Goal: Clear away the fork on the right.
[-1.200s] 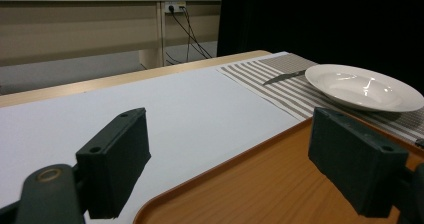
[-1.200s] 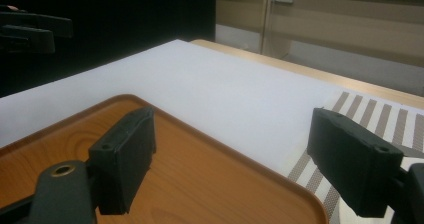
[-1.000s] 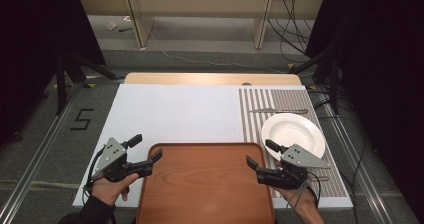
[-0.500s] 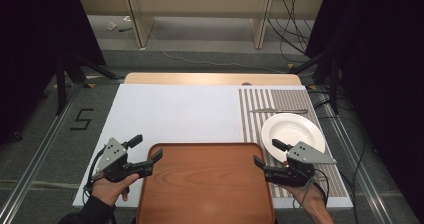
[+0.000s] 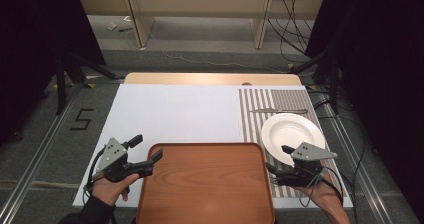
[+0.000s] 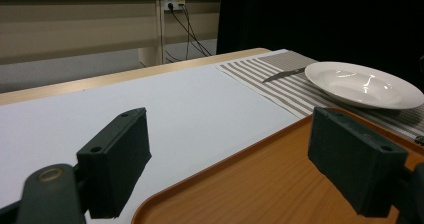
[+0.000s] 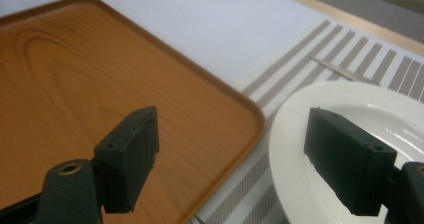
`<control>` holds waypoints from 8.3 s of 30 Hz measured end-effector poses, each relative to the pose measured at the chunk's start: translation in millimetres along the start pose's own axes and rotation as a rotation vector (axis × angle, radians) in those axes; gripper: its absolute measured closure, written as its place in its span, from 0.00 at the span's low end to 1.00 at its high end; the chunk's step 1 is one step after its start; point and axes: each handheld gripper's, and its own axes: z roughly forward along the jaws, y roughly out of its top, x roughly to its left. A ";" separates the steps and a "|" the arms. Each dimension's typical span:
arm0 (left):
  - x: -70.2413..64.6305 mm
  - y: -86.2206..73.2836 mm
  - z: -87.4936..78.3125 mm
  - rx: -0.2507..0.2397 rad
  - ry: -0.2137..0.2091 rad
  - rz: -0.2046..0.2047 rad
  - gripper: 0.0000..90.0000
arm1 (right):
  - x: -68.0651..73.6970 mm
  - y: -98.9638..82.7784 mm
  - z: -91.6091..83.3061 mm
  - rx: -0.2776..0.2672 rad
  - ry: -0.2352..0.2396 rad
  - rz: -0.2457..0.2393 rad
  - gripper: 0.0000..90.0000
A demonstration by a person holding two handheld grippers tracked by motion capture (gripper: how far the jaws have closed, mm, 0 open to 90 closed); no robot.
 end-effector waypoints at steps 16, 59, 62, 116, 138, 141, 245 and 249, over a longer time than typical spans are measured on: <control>0.4 -0.3 0.1 0.002 0.005 -0.001 0.19 | -17.2 -9.9 -4.0 0.119 -0.009 0.025 0.25; 0.4 -0.1 -0.3 0.000 0.011 0.004 0.19 | -33.8 -38.2 -5.1 0.541 0.035 -0.050 0.34; 0.6 -0.1 -0.2 0.000 0.012 0.004 0.19 | -36.4 -39.8 -4.2 0.555 0.032 -0.047 0.36; 0.5 -0.4 -0.1 0.003 0.008 0.005 0.19 | -41.0 -35.1 22.6 0.793 0.090 -0.128 0.88; 0.9 -0.4 -0.1 0.004 0.012 0.005 0.19 | -27.2 -13.3 10.2 0.652 0.096 -0.181 0.95; 0.8 -0.5 -0.1 0.004 0.013 0.005 0.19 | -26.0 -5.0 5.8 0.582 0.102 -0.176 0.95; 1.1 0.4 -1.0 -0.008 0.005 0.004 0.18 | 67.2 33.3 72.0 0.461 0.304 -0.057 0.95; 0.8 0.2 -1.0 -0.006 0.005 0.004 0.18 | 69.4 31.5 75.8 0.491 0.308 -0.059 0.95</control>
